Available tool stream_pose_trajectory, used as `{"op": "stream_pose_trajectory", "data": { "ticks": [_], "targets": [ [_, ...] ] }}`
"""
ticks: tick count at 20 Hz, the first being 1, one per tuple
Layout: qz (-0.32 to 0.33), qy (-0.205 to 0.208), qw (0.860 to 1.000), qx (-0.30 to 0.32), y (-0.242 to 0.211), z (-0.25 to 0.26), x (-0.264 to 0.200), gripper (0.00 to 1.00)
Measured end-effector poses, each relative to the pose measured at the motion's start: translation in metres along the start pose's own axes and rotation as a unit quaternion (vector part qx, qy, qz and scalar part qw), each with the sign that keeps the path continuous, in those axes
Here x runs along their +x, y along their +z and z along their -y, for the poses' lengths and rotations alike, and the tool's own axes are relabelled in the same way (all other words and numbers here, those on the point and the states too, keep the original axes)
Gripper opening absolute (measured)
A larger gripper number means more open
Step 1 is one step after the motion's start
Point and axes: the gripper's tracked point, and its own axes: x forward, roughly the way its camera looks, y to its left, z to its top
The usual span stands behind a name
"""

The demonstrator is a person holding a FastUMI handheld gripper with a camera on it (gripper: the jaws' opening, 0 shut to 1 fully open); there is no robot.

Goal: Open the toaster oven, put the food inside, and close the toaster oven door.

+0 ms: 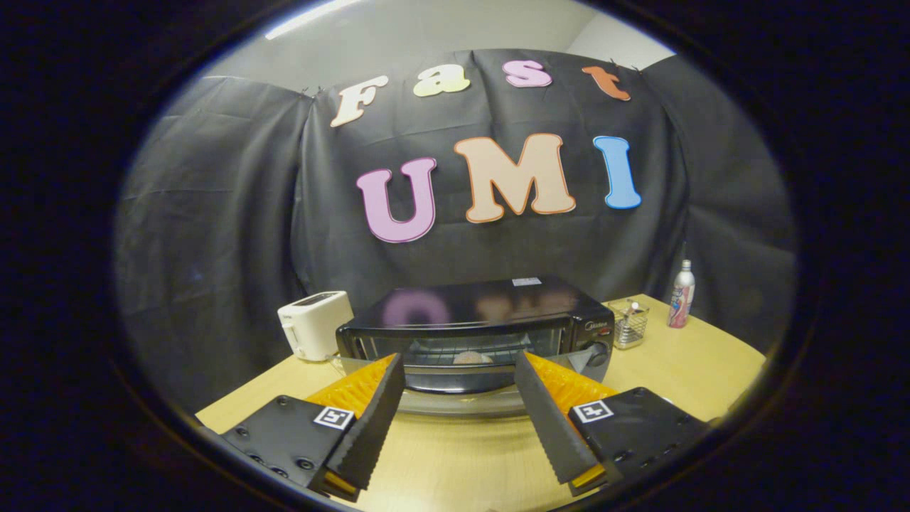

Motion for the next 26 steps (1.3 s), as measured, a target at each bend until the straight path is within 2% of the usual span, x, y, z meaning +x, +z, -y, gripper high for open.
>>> {"op": "stream_pose_trajectory", "data": {
  "ticks": [4,9,21,26],
  "targets": [
    [-0.013,0.006,1.0,-0.004,-0.012,0.0,-0.003,0.96],
    [0.002,0.019,1.0,0.0,-0.004,0.0,-0.017,0.96],
    [0.073,0.052,0.996,-0.018,0.09,-0.001,-0.081,0.98],
    [0.083,0.037,0.995,-0.032,0.105,0.014,-0.096,0.98]
  ]
}}
